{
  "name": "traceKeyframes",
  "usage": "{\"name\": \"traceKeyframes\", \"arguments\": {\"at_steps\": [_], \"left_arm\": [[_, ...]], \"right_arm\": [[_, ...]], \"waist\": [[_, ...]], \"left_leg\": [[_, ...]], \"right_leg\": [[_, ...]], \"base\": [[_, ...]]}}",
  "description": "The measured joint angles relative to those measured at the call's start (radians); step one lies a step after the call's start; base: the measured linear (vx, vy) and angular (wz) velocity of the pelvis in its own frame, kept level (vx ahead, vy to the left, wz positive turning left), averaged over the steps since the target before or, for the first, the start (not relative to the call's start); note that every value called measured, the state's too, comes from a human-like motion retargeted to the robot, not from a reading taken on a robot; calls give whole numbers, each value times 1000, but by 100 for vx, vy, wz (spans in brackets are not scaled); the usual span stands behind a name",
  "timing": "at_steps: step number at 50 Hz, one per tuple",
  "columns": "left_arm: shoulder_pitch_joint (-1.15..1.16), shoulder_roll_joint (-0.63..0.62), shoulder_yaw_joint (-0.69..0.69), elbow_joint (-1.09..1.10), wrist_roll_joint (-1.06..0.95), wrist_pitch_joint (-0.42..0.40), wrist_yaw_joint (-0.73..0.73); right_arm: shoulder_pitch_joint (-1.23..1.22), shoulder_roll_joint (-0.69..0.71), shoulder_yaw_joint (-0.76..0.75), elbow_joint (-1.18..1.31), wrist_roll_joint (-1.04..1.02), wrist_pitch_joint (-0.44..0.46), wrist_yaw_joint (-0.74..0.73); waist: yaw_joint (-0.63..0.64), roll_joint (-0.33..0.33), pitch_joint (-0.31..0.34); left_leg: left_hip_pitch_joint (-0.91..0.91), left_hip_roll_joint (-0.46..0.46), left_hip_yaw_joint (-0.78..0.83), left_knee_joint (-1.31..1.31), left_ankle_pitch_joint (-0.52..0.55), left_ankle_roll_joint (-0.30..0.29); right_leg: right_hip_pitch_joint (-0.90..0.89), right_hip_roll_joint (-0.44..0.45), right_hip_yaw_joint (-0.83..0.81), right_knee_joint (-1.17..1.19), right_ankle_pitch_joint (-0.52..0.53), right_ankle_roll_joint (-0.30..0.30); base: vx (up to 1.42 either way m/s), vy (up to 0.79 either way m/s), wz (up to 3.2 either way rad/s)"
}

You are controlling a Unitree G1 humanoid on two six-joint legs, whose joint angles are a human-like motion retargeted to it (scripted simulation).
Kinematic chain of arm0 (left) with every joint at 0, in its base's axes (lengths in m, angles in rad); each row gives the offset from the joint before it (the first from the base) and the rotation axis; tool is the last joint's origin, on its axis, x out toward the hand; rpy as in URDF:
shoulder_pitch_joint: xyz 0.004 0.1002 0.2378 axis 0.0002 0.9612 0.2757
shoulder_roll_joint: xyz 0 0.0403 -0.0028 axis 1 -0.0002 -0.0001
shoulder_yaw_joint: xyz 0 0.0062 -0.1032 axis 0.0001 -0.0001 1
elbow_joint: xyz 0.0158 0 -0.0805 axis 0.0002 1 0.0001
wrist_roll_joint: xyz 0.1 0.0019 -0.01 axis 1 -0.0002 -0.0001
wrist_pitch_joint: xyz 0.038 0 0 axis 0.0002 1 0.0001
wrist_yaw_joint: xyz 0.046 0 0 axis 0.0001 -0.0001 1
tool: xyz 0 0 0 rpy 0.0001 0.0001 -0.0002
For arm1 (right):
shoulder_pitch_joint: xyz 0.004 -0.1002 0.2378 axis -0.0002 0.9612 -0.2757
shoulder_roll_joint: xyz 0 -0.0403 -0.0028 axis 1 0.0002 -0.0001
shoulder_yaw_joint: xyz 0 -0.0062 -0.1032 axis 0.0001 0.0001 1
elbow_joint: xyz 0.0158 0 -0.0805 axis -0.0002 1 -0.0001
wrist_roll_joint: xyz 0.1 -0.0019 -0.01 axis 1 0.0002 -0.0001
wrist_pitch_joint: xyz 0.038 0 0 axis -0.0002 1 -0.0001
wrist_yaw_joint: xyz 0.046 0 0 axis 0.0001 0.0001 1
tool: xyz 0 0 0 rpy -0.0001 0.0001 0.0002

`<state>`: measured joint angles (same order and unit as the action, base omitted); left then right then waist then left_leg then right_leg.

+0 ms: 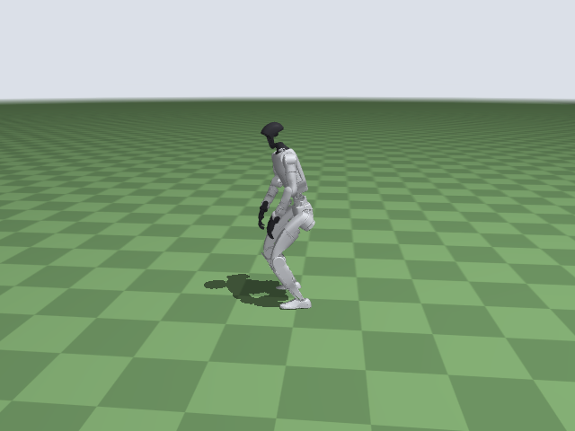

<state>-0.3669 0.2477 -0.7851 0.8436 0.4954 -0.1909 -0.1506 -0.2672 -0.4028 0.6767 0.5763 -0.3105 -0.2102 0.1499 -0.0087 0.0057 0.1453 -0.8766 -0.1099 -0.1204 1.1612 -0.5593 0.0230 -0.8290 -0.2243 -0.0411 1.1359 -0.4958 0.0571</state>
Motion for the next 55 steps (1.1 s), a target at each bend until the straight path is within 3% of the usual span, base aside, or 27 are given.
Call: {"name": "traceKeyframes", "arguments": {"at_steps": [55], "left_arm": [[20,-41,43,18,-124,-3,40]], "right_arm": [[-22,35,7,75,68,3,5]], "waist": [[12,-11,-11]], "left_leg": [[6,-6,25,19,-4,18]], "right_leg": [[-9,-6,27,19,3,12]], "base": [[0,0,0]]}}
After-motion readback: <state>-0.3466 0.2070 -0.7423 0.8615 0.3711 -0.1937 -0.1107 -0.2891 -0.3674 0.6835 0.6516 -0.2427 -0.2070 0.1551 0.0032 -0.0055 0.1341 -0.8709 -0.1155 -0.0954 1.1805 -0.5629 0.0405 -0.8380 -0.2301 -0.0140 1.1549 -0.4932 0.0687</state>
